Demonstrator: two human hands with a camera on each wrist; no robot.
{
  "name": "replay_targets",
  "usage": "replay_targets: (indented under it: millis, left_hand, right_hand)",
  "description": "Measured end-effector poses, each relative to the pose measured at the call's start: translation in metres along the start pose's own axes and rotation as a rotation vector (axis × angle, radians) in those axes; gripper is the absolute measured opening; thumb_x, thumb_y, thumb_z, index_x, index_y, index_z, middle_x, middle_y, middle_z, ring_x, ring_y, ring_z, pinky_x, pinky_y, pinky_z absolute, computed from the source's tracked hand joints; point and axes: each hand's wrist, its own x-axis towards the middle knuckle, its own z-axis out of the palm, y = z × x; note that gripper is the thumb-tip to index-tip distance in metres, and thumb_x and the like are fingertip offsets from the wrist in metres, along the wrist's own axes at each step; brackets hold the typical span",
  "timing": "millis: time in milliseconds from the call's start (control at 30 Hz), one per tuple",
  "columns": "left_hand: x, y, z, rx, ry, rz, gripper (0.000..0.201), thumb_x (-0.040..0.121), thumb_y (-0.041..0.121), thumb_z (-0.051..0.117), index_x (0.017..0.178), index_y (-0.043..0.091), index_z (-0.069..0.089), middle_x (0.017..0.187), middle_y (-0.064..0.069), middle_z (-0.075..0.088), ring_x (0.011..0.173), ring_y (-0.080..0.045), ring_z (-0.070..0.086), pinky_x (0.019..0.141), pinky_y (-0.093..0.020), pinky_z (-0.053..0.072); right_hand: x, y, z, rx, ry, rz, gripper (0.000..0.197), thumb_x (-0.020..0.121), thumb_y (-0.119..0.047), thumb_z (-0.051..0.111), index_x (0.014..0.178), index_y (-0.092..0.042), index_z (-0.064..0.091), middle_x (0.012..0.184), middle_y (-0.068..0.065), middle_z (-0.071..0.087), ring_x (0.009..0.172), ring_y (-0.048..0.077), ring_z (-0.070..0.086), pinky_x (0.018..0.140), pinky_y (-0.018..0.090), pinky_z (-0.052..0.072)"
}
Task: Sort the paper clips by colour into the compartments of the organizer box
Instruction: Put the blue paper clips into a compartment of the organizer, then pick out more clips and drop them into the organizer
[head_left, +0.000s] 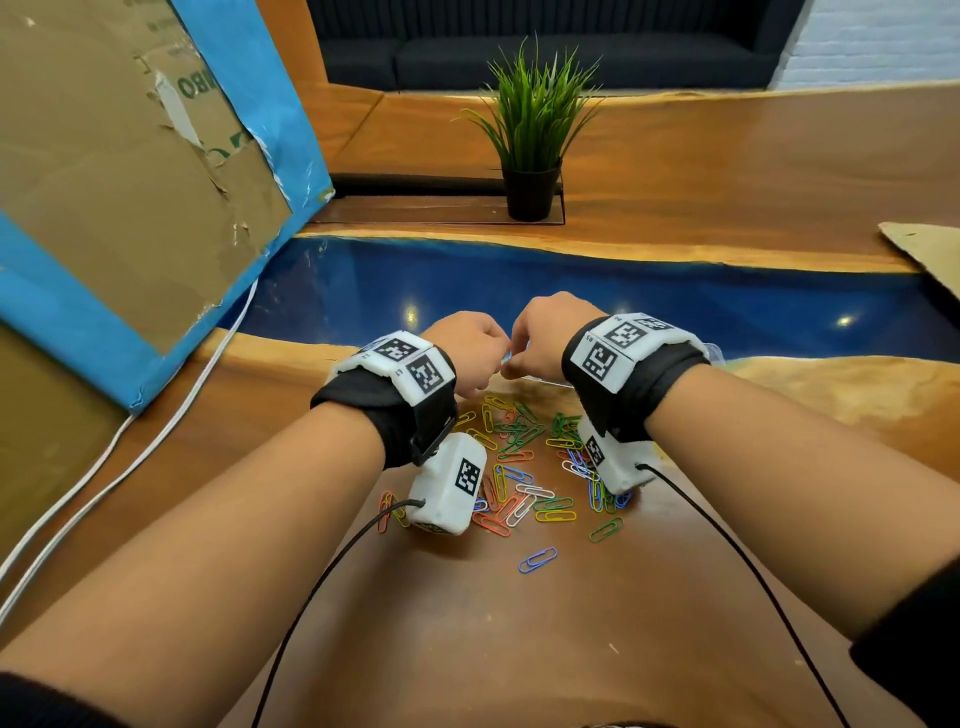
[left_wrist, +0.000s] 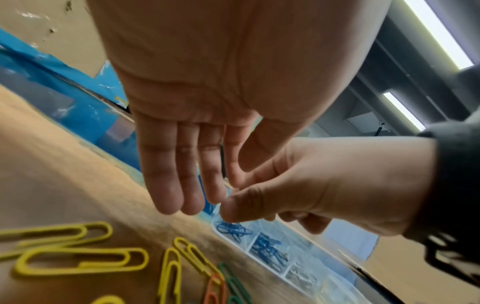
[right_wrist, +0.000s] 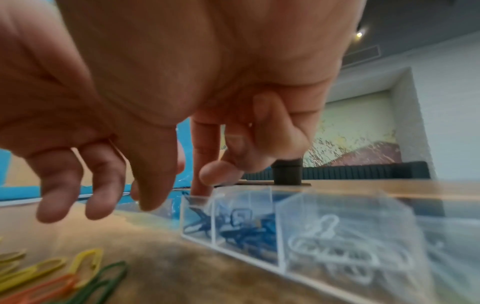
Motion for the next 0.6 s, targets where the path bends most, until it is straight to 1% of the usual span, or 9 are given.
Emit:
replay_targets:
  millis: [67, 133, 200, 267, 333, 400, 500, 567, 600]
  left_hand:
    - [-0.003, -0.002, -0.001, 0.070, 0.021, 0.008, 0.021, 0.091, 0.012, 0.040, 0.087, 0.025, 0.056, 0.102, -0.007, 0.065, 0.093, -0.027, 0.065, 0.086, -0.043, 0.056]
    - [-0.004, -0.007, -0.003, 0.147, 0.030, 0.011, 0.019, 0.090, 0.013, 0.042, 0.092, 0.024, 0.057, 0.108, -0.005, 0.066, 0.102, -0.028, 0.063, 0.090, -0.041, 0.053]
    - [-0.002, -0.012, -0.006, 0.230, 0.015, 0.016, 0.019, 0.090, 0.013, 0.045, 0.098, 0.021, 0.061, 0.106, -0.004, 0.066, 0.099, -0.027, 0.062, 0.088, -0.035, 0.052]
    - [-0.002, -0.014, -0.010, 0.323, 0.007, 0.035, 0.022, 0.090, 0.014, 0.046, 0.103, 0.019, 0.064, 0.095, 0.000, 0.062, 0.086, -0.021, 0.057, 0.078, -0.027, 0.047]
    - [-0.003, -0.015, -0.012, 0.384, 0.009, 0.053, 0.023, 0.091, 0.015, 0.047, 0.104, 0.019, 0.065, 0.089, 0.004, 0.057, 0.082, -0.016, 0.052, 0.073, -0.025, 0.042]
    - [-0.004, -0.016, -0.012, 0.400, 0.001, 0.059, 0.023, 0.092, 0.017, 0.047, 0.105, 0.018, 0.065, 0.086, 0.006, 0.055, 0.081, -0.015, 0.051, 0.072, -0.025, 0.041]
    - [-0.003, -0.017, -0.011, 0.417, -0.015, 0.070, 0.023, 0.093, 0.018, 0.047, 0.108, 0.019, 0.064, 0.084, 0.007, 0.054, 0.083, -0.015, 0.052, 0.073, -0.026, 0.043]
    - [-0.003, -0.018, -0.009, 0.439, -0.022, 0.079, 0.023, 0.093, 0.019, 0.048, 0.108, 0.020, 0.064, 0.088, 0.007, 0.056, 0.089, -0.016, 0.057, 0.077, -0.026, 0.045]
    - [-0.003, -0.018, -0.009, 0.446, -0.017, 0.086, 0.022, 0.093, 0.019, 0.048, 0.108, 0.020, 0.064, 0.091, 0.006, 0.058, 0.094, -0.018, 0.059, 0.079, -0.027, 0.046]
  right_hand:
    - [0.003, 0.000, 0.001, 0.027, 0.013, 0.010, 0.015, 0.083, -0.036, 0.065, 0.090, -0.024, 0.072, 0.100, 0.000, 0.069, 0.091, 0.021, 0.064, 0.067, 0.028, 0.046]
    - [0.005, 0.000, -0.002, 0.065, 0.027, 0.029, 0.010, 0.084, -0.033, 0.064, 0.088, -0.026, 0.071, 0.102, 0.000, 0.069, 0.092, 0.022, 0.064, 0.069, 0.028, 0.046]
    - [0.007, 0.003, -0.006, 0.111, 0.049, 0.054, 0.011, 0.086, -0.031, 0.064, 0.088, -0.023, 0.072, 0.100, 0.002, 0.070, 0.093, 0.023, 0.064, 0.071, 0.028, 0.048]
    - [0.009, 0.006, -0.010, 0.153, 0.069, 0.081, 0.015, 0.087, -0.030, 0.063, 0.089, -0.018, 0.073, 0.098, 0.003, 0.071, 0.092, 0.023, 0.065, 0.072, 0.029, 0.049]
    - [0.010, 0.007, -0.011, 0.193, 0.059, 0.101, 0.019, 0.088, -0.029, 0.063, 0.094, -0.015, 0.074, 0.099, 0.003, 0.072, 0.093, 0.022, 0.066, 0.075, 0.029, 0.051]
    - [0.010, 0.007, -0.009, 0.196, 0.035, 0.105, 0.021, 0.089, -0.028, 0.061, 0.100, -0.016, 0.074, 0.103, 0.002, 0.072, 0.096, 0.021, 0.066, 0.080, 0.031, 0.053]
    - [0.008, 0.006, -0.007, 0.151, 0.063, 0.088, 0.018, 0.091, -0.024, 0.057, 0.100, -0.020, 0.072, 0.110, 0.001, 0.069, 0.098, 0.022, 0.064, 0.077, 0.029, 0.049]
    - [0.005, 0.005, -0.008, 0.113, 0.058, 0.082, 0.020, 0.091, -0.026, 0.057, 0.103, -0.020, 0.071, 0.113, 0.002, 0.067, 0.100, 0.023, 0.063, 0.076, 0.029, 0.047]
    - [0.004, 0.006, -0.008, 0.079, 0.045, 0.071, 0.024, 0.089, -0.030, 0.060, 0.108, -0.019, 0.069, 0.116, 0.002, 0.066, 0.103, 0.024, 0.062, 0.077, 0.029, 0.046]
